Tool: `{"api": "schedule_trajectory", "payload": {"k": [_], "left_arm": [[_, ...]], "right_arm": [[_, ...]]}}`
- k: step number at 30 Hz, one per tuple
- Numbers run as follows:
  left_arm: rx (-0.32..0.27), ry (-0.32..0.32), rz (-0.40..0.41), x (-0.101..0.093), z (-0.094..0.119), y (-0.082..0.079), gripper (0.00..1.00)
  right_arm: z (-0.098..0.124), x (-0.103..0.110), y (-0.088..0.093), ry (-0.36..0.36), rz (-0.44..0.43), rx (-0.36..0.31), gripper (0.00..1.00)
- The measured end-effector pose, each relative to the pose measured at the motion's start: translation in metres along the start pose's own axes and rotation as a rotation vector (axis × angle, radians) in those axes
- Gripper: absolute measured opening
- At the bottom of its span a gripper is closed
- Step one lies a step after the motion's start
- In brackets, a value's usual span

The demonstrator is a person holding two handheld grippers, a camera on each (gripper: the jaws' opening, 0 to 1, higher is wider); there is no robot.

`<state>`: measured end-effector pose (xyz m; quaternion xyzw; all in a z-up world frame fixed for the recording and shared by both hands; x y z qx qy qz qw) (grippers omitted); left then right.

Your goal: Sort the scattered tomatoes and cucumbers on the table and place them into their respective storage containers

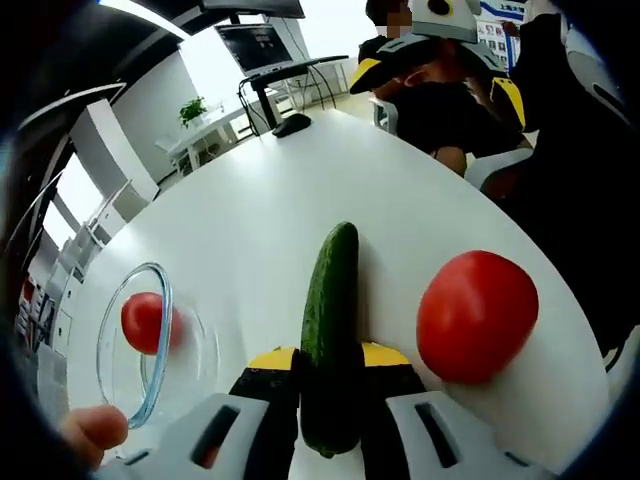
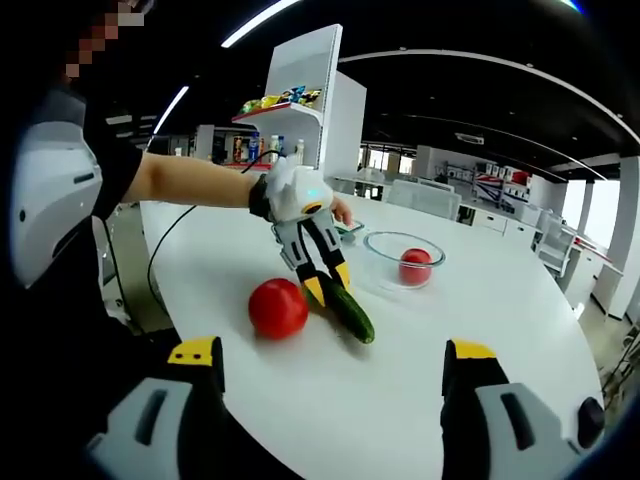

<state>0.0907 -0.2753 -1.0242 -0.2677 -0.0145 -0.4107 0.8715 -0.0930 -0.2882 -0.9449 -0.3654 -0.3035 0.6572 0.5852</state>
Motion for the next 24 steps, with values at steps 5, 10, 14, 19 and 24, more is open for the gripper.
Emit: {"api": "schedule_trajectory", "payload": {"k": [5, 10, 14, 19, 24], "left_arm": [[-0.008, -0.032, 0.014, 0.002, 0.004, 0.001, 0.21], [-0.014, -0.056, 0.024, 0.004, 0.009, 0.002, 0.21], [-0.036, -0.097, 0.029, 0.009, 0.017, 0.001, 0.21], [-0.048, -0.116, 0.043, 0.009, 0.022, 0.003, 0.21], [-0.078, -0.123, 0.080, 0.009, 0.029, 0.004, 0.21]], "right_arm": [[-0.001, 0.000, 0.001, -0.001, 0.001, 0.004, 0.85], [0.000, -0.002, 0.001, 0.004, 0.001, 0.005, 0.85], [0.000, -0.001, -0.001, 0.004, 0.004, 0.001, 0.85], [0.002, -0.002, -0.009, 0.010, 0.013, -0.013, 0.85], [0.008, -0.003, -0.017, 0.021, 0.018, -0.044, 0.85]]}}
Point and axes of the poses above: the point that each gripper's makers call its tool centre point, and the gripper's own axes: z roughly backward along the fingers, x roughly to its left, y roughly out of its underside, the point moved 2 cm from there along z, roughly backward along the fingers, and after that the axes turned 13 degrees about x, right-handed, at the moved point
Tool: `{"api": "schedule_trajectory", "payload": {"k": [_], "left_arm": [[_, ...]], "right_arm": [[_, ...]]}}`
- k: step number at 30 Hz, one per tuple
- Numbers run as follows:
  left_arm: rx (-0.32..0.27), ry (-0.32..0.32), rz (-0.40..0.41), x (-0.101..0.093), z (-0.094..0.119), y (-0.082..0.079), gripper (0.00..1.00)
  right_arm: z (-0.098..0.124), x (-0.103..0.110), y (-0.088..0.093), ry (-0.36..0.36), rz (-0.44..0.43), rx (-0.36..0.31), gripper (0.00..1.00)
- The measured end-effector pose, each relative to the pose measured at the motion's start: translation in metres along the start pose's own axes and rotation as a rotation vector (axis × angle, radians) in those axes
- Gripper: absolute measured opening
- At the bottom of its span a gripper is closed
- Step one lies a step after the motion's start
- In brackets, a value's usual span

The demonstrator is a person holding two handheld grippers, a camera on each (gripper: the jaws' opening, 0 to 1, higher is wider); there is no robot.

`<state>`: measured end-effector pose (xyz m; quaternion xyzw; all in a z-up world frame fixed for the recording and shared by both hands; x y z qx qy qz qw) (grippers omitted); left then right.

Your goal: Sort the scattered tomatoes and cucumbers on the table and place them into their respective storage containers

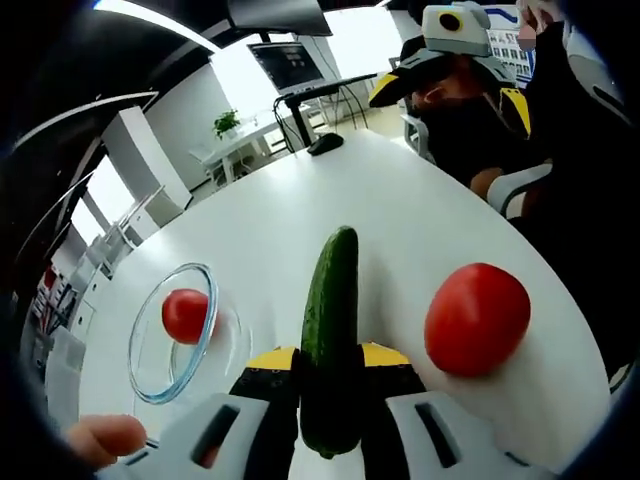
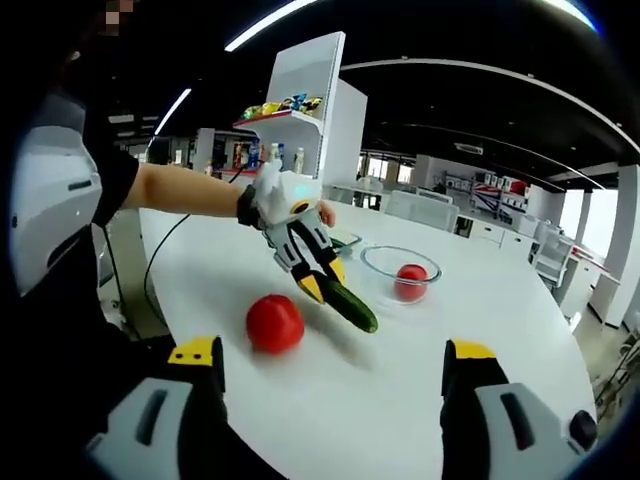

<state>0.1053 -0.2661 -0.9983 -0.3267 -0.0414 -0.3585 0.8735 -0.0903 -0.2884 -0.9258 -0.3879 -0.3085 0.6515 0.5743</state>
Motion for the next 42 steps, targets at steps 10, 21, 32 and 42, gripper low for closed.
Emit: {"api": "schedule_trajectory", "payload": {"k": [10, 21, 32, 42], "left_arm": [[-0.019, -0.030, 0.029, 0.005, 0.017, 0.001, 0.21], [-0.049, -0.059, 0.069, 0.013, 0.034, 0.000, 0.21], [-0.057, -0.104, 0.114, 0.021, 0.063, 0.007, 0.21], [-0.015, -0.195, 0.163, 0.042, 0.099, 0.039, 0.21]], "right_arm": [[0.000, 0.002, 0.000, -0.002, 0.002, 0.005, 0.85], [0.006, 0.006, 0.000, 0.009, 0.006, 0.004, 0.85], [0.006, 0.010, 0.001, -0.010, 0.005, -0.021, 0.85], [-0.005, 0.012, -0.005, -0.046, 0.011, -0.023, 0.85]]}}
Point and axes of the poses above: the point that each gripper's makers call its tool centre point, and the gripper's own axes: z roughly backward along the fingers, x roughly to its left, y roughly out of its underside, the point moved 2 cm from there along z, roughly backward along the fingers, and after that the axes turned 13 degrees about x, right-handed, at the moved point
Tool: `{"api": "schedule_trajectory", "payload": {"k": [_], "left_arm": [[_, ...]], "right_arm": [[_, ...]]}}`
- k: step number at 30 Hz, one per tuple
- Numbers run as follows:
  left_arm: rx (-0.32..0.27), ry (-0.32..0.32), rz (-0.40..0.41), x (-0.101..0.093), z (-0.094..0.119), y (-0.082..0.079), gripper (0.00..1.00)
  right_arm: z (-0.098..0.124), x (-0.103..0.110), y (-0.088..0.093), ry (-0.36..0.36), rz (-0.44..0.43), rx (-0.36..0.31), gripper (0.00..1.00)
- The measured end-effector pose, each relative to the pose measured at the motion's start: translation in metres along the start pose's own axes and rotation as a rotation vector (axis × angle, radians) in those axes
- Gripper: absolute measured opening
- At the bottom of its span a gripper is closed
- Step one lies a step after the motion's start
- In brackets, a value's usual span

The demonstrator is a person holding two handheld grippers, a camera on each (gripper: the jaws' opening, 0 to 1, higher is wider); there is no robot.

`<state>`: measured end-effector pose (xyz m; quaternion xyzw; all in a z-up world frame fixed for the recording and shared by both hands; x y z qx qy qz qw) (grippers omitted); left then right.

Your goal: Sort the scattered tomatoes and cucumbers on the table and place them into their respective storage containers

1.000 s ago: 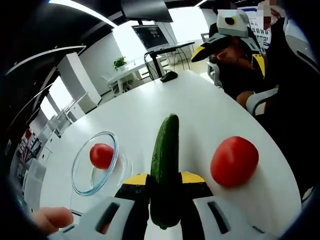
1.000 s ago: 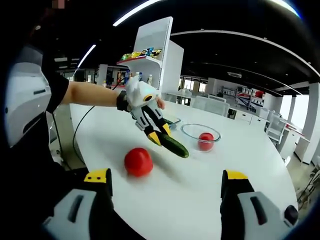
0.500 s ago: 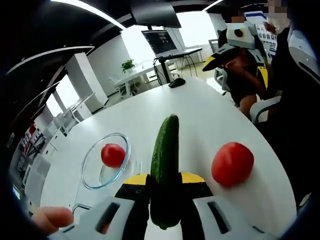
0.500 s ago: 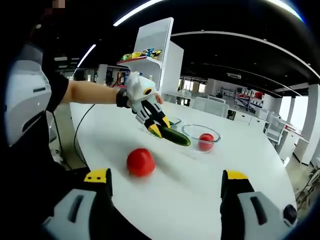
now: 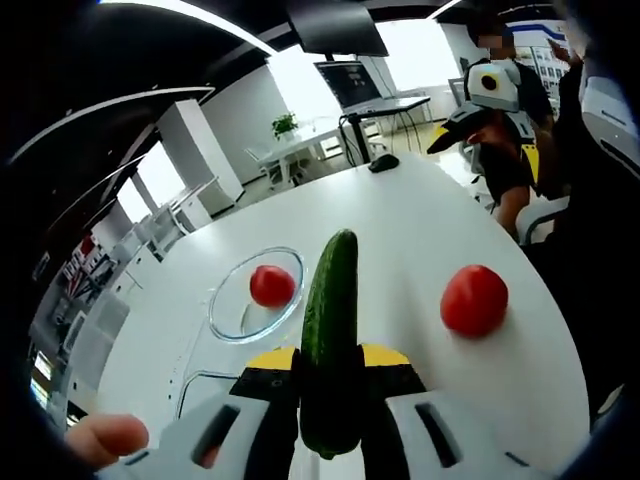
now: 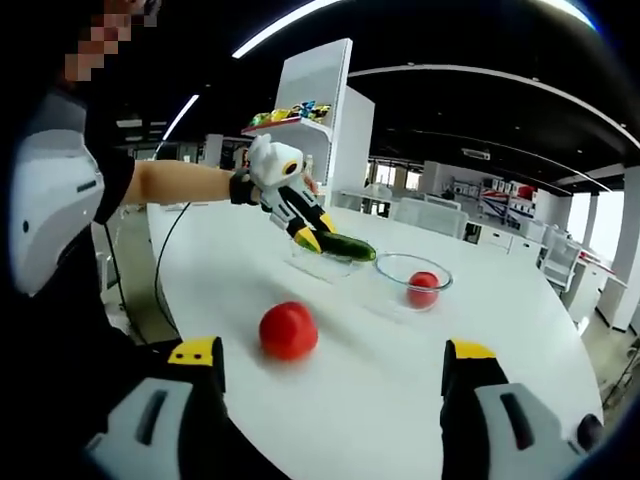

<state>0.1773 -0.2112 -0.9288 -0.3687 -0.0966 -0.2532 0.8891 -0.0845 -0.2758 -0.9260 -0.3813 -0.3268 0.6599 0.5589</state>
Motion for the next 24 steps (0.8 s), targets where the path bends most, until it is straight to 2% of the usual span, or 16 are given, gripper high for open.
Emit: {"api": "schedule_trajectory", "payload": {"k": [15, 24], "left_arm": [[0.071, -0.118, 0.040, 0.051, 0.027, 0.041, 0.21], [0.135, -0.160, 0.060, 0.077, 0.030, 0.069, 0.21]], "right_arm": [[-0.006, 0.001, 0.002, -0.013, 0.007, 0.018, 0.85], [-0.006, -0.001, 0.001, -0.005, 0.008, 0.026, 0.85]]}}
Point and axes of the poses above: the point that each gripper's makers call its tool centre point, and the gripper's own axes: z roughly backward along the fingers, x roughly to its left, y roughly out of its underside, the point moved 2 cm from there along z, roughly backward along the fingers, and after that the axes turned 13 degrees about x, right-handed, at the moved point
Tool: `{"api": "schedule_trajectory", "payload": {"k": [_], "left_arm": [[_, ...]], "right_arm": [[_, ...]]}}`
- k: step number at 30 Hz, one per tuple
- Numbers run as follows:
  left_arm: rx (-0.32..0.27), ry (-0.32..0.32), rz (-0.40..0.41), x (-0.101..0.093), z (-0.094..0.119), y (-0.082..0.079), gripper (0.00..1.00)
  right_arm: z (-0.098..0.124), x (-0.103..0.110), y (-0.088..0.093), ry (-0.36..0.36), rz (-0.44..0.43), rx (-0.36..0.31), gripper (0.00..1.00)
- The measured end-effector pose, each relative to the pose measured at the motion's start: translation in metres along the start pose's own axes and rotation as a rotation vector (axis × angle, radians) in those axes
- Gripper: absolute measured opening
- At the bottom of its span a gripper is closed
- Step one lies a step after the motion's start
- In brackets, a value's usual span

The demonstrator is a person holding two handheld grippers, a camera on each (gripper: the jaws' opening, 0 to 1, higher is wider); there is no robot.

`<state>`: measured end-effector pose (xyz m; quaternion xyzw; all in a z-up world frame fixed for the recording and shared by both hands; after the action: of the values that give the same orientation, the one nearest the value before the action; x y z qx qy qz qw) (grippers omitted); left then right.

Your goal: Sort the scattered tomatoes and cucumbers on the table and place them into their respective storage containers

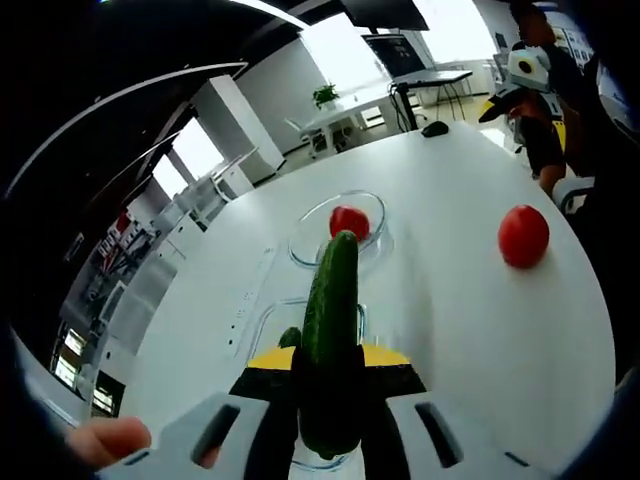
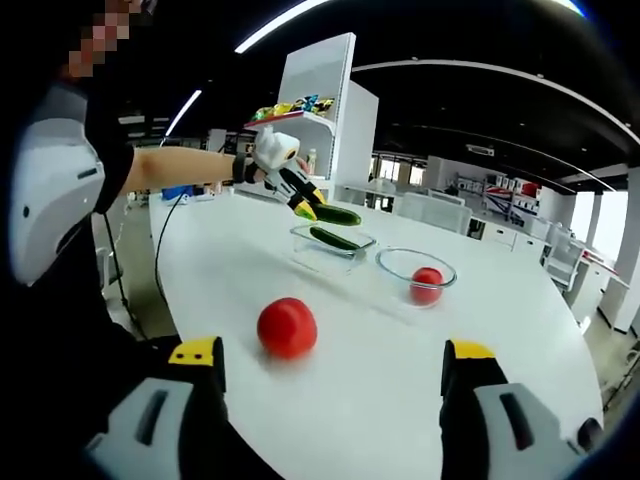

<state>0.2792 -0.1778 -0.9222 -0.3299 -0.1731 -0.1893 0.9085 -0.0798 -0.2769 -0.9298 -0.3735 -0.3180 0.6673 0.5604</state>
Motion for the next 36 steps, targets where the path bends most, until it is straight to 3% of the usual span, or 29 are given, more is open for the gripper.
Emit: {"api": "schedule_trajectory", "payload": {"k": [14, 36], "left_arm": [[0.092, -0.017, -0.014, 0.021, -0.020, 0.030, 0.21], [0.201, 0.024, -0.075, 0.018, -0.056, 0.043, 0.21]], "right_arm": [[0.000, -0.003, 0.002, 0.016, -0.011, 0.007, 0.85], [0.003, -0.012, 0.013, 0.030, -0.036, 0.011, 0.84]]}}
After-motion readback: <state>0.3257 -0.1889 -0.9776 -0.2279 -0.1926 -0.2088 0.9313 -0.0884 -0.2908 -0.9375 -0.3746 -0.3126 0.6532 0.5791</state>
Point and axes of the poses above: the point that each gripper's makers call its tool centre point, and the gripper's own axes: z roughly backward along the fingers, x roughly to its left, y roughly out of its underside, the point moved 2 cm from there along z, roughly backward along the fingers, and after that the axes turned 13 degrees about x, right-handed, at the moved point
